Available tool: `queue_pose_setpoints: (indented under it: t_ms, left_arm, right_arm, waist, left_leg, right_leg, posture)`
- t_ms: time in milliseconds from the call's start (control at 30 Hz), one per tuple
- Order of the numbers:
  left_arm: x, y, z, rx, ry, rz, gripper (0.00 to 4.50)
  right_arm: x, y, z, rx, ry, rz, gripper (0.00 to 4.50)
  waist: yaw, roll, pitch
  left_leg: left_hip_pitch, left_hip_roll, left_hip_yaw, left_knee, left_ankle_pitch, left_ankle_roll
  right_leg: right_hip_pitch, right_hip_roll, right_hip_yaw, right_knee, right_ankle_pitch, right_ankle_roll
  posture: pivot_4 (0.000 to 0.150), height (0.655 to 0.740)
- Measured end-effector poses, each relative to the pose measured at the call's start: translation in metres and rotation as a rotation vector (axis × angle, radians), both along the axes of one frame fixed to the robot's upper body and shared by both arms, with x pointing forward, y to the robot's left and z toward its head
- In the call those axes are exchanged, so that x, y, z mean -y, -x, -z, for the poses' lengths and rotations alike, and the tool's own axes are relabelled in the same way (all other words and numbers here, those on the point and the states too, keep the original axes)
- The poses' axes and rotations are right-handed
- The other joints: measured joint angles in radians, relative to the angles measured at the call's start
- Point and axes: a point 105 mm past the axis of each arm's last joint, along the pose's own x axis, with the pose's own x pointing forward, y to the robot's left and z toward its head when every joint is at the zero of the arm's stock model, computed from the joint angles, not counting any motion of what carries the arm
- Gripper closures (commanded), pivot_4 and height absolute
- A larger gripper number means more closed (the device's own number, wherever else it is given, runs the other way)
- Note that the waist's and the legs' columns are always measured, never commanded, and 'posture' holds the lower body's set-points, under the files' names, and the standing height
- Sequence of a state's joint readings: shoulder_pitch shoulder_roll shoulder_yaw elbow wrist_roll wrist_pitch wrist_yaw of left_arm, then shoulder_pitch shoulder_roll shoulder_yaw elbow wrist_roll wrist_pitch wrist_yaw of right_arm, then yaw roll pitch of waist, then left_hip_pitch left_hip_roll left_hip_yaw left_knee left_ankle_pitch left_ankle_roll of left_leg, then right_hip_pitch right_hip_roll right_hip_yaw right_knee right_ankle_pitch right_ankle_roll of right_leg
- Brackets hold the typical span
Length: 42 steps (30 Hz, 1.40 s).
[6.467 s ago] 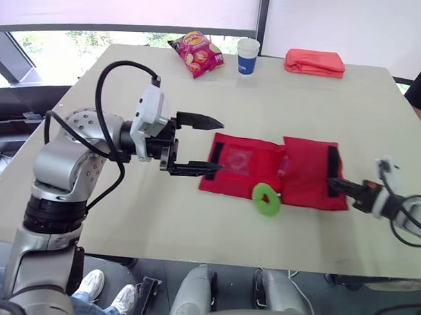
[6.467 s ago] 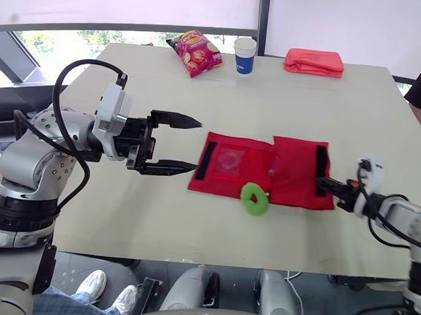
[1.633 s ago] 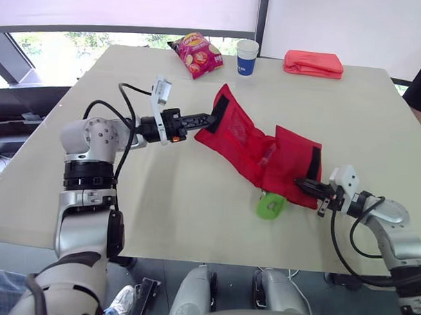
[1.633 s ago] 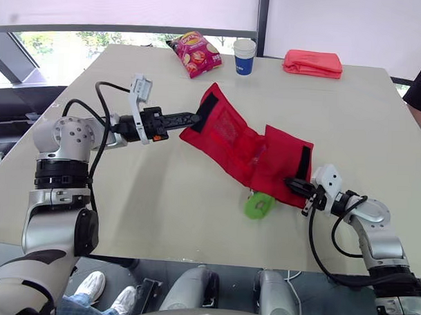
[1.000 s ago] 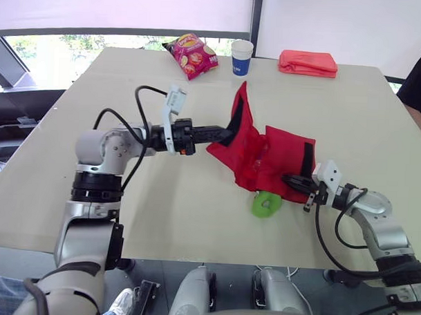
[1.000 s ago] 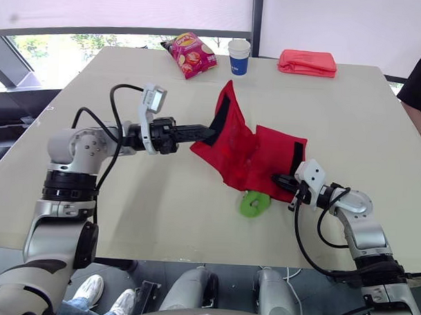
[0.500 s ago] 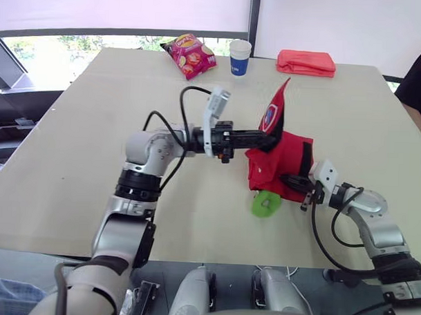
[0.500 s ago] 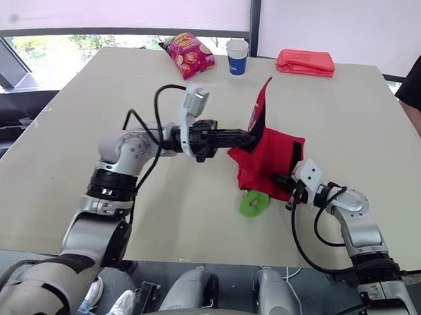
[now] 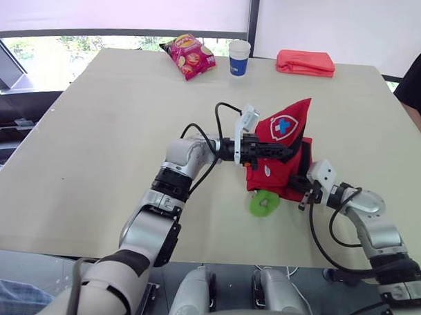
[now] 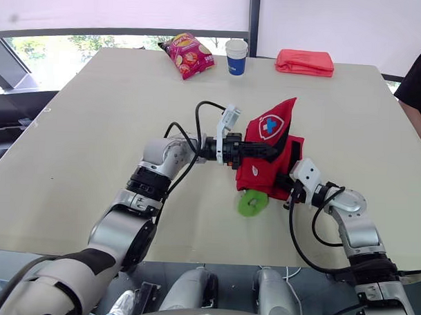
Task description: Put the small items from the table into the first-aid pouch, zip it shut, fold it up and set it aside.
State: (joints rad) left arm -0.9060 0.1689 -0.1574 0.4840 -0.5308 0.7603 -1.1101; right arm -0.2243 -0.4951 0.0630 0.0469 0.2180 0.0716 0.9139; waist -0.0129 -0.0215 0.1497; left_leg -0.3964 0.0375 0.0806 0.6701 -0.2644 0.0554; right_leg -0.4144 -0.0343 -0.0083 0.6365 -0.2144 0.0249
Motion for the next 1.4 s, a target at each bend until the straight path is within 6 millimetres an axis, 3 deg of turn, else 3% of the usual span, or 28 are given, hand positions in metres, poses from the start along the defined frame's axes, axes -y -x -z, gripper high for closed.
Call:
queue_pose_setpoints:
  t_ms: [100, 367, 533, 633, 900, 967, 1000, 1233, 1400]
  left_arm:
    - [0.000, 0.001, 0.001, 0.002, -0.002, 0.009, 4.50]
    - [0.007, 0.006, 0.006, -0.008, -0.008, 0.044, 4.50]
    - [0.015, 0.012, 0.013, -0.018, -0.034, 0.079, 4.50]
    - [0.019, 0.012, 0.018, -0.030, -0.051, 0.083, 4.50]
    - [0.027, 0.009, 0.037, -0.049, -0.110, 0.054, 4.50]
    - [0.030, 0.010, 0.038, -0.049, -0.111, 0.062, 3.73]
    - [0.030, 0.011, 0.039, -0.052, -0.114, 0.066, 3.73]
    - [0.036, 0.016, 0.048, -0.056, -0.131, 0.102, 0.14]
    - [0.041, 0.017, 0.052, -0.019, -0.140, 0.111, 0.03]
  right_arm:
    - [0.005, 0.008, -0.003, -0.009, -0.010, 0.016, 4.44]
    - [0.016, 0.036, -0.033, 0.016, -0.066, 0.038, 4.44]
    - [0.047, 0.046, -0.061, 0.067, -0.119, 0.135, 4.44]
    - [0.061, 0.049, -0.060, 0.064, -0.114, 0.190, 4.44]
    - [0.059, 0.061, -0.079, 0.112, -0.174, 0.181, 4.44]
    - [0.056, 0.066, -0.083, 0.117, -0.178, 0.174, 4.50]
    - [0.055, 0.067, -0.086, 0.122, -0.178, 0.172, 4.50]
    - [0.058, 0.080, -0.103, 0.144, -0.163, 0.184, 4.50]
    - [0.058, 0.087, -0.109, 0.140, -0.167, 0.186, 4.50]
  waist:
    - [0.002, 0.000, 0.000]
    - [0.004, 0.000, 0.000]
    - [0.009, 0.000, 0.000]
    - [0.010, 0.000, 0.000]
    - [0.010, 0.000, 0.000]
    - [0.013, 0.000, 0.000]
    - [0.014, 0.000, 0.000]
    - [0.028, 0.000, 0.000]
    - [0.029, 0.001, -0.001]
  left_leg:
    - [-0.001, 0.000, 0.000, 0.000, 0.000, 0.000]
    - [-0.001, 0.000, 0.000, 0.000, 0.000, 0.000]
    - [-0.002, 0.000, -0.001, 0.000, 0.000, 0.000]
    - [-0.002, 0.000, -0.001, 0.000, 0.000, 0.000]
    - [-0.002, 0.000, -0.002, 0.000, 0.000, 0.000]
    - [-0.002, 0.000, -0.002, 0.000, 0.000, 0.000]
    - [-0.003, 0.000, -0.002, 0.000, 0.000, 0.000]
    - [-0.003, -0.001, -0.003, 0.000, 0.000, 0.001]
    - [-0.003, -0.001, -0.005, 0.000, -0.001, 0.001]
  right_leg:
    - [0.000, 0.000, 0.000, 0.000, 0.000, 0.000]
    - [0.000, -0.001, 0.000, -0.001, 0.000, 0.000]
    - [0.000, -0.001, -0.001, -0.003, -0.001, 0.000]
    - [0.000, 0.000, -0.001, -0.003, -0.001, 0.001]
    - [0.000, 0.000, -0.002, -0.003, -0.001, 0.001]
    - [0.000, 0.000, -0.002, -0.004, -0.001, 0.001]
    - [0.000, 0.000, -0.002, -0.004, -0.001, 0.001]
    - [0.001, -0.001, -0.002, -0.006, -0.001, 0.001]
    - [0.003, -0.001, -0.003, -0.008, -0.001, 0.001]
  posture:
    - [0.150, 0.7400]
    - [0.150, 0.7400]
    - [0.150, 0.7400]
    - [0.150, 0.7400]
    - [0.150, 0.7400]
    - [0.150, 0.7400]
    - [0.150, 0.7400]
    - [0.150, 0.7400]
    - [0.150, 0.7400]
